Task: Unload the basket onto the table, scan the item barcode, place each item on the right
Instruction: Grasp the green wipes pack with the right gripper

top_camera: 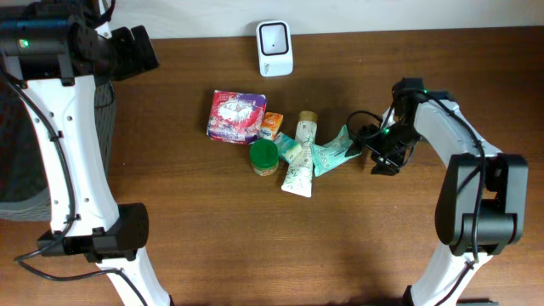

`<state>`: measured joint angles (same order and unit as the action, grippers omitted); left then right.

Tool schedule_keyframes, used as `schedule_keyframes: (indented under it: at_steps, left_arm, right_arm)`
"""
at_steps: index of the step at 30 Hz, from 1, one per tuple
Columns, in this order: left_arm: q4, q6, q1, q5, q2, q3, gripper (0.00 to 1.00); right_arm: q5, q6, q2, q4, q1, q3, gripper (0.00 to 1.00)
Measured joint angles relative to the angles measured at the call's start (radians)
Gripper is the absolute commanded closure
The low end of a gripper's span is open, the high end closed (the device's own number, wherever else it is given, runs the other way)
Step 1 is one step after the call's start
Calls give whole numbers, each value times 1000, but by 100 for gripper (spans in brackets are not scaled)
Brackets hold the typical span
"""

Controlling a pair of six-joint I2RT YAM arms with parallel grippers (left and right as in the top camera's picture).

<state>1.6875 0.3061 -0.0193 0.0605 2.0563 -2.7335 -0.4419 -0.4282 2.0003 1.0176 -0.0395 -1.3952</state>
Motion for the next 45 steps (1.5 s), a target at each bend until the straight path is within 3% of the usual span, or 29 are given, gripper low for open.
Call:
schedule_keyframes:
  at_steps: [9, 15, 20, 23, 27, 34, 37, 43, 45]
  left_arm:
    - [0, 0, 0, 0, 0, 0, 1]
    - [0, 0, 0, 0, 0, 0, 1]
    - [2, 0, 0, 0, 0, 0, 1]
    - [0, 0, 0, 0, 0, 0, 1]
    - [0, 0, 0, 0, 0, 0, 1]
    - [-1, 0, 0, 0, 0, 0, 1]
    - [0, 0, 0, 0, 0, 0, 1]
    - [0, 0, 0, 0, 0, 0, 1]
    - [0, 0, 0, 0, 0, 0, 1]
  right_arm:
    - [0, -118, 0, -209, 98, 7, 33]
    - [0, -83, 0, -357, 168, 5, 34]
    - [23, 90, 9, -79, 162, -231, 29]
    - [136, 129, 4, 66, 160, -293, 23]
    - [215, 148, 5, 27, 122, -201, 21]
    - [-9, 157, 6, -241, 42, -24, 21]
    - [-85, 161, 6, -337, 43, 44, 30]
    - [-133, 137, 6, -468, 48, 131, 37]
    - [-148, 130, 6, -501, 58, 145, 46]
